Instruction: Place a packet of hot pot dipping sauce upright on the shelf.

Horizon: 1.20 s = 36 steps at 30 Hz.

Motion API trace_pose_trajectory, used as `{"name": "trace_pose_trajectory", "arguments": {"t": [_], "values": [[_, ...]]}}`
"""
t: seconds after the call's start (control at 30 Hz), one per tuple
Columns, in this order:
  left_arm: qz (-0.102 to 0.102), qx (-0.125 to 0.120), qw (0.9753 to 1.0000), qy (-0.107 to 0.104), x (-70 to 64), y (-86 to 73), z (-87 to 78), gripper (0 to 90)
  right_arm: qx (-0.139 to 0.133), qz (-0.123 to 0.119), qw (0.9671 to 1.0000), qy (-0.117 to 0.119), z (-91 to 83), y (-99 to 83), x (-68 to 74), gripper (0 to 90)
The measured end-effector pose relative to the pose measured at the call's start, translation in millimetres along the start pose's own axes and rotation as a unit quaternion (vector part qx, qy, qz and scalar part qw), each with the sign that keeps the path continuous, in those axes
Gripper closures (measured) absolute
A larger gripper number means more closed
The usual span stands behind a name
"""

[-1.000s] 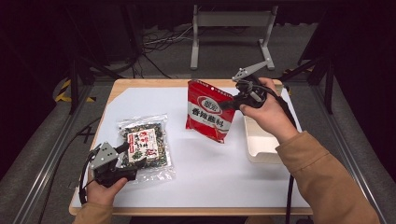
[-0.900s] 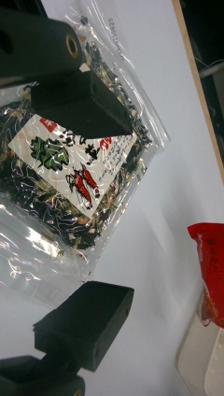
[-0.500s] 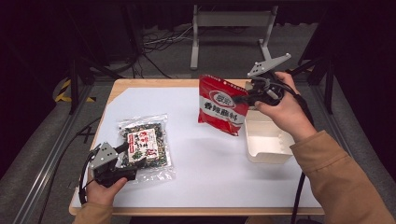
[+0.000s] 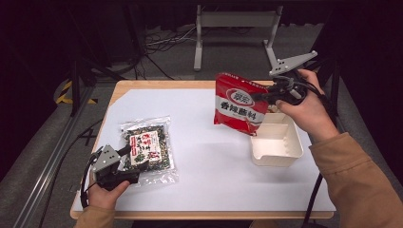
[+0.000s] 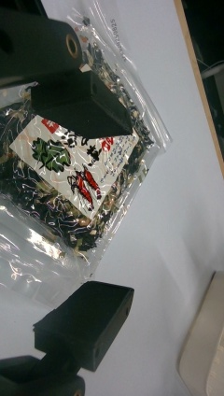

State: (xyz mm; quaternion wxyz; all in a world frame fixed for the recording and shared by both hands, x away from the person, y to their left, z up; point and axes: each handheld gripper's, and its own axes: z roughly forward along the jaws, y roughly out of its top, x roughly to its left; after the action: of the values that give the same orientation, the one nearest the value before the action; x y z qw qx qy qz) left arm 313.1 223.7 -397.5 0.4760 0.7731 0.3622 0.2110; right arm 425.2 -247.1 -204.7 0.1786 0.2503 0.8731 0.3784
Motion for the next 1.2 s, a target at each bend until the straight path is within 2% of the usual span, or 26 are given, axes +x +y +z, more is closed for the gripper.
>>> {"name": "trace_pose_trajectory", "arguments": {"t": [0.13,0.27,0.37,0.73,0.87,1.07,1.2], "values": [[-0.001,0.000,1.0000,0.000,-0.2,-0.1,0.2,19.7,-0.005,0.004,1.0000,-0.007,-6.6,-5.0,-6.9,89.2],[0.002,0.001,1.0000,0.002,-0.1,0.1,0.4,19.7,-0.008,-0.002,0.9999,-0.015,-10.2,-8.1,-10.9,89.2],[0.002,0.002,1.0000,0.002,-0.2,0.0,0.7,19.7,-0.015,-0.017,0.9995,-0.022,-15.2,-12.7,-17.9,89.2],[0.004,0.003,1.0000,0.002,0.1,-0.2,0.9,19.6,-0.020,-0.021,0.9990,-0.034,-23.3,-24.7,-33.3,89.3],[0.003,0.004,1.0000,0.002,0.0,-0.4,1.2,19.7,-0.025,-0.033,0.9982,-0.042,-25.9,-30.4,-37.7,89.3],[0.001,0.004,1.0000,0.001,0.1,-0.6,1.3,19.7,-0.016,-0.049,0.9968,-0.061,-26.4,-37.1,-43.3,89.2],[0.000,0.004,1.0000,0.002,-0.1,-0.7,1.6,19.6,-0.014,-0.049,0.9962,-0.070,-28.9,-42.4,-49.6,89.2]]}}
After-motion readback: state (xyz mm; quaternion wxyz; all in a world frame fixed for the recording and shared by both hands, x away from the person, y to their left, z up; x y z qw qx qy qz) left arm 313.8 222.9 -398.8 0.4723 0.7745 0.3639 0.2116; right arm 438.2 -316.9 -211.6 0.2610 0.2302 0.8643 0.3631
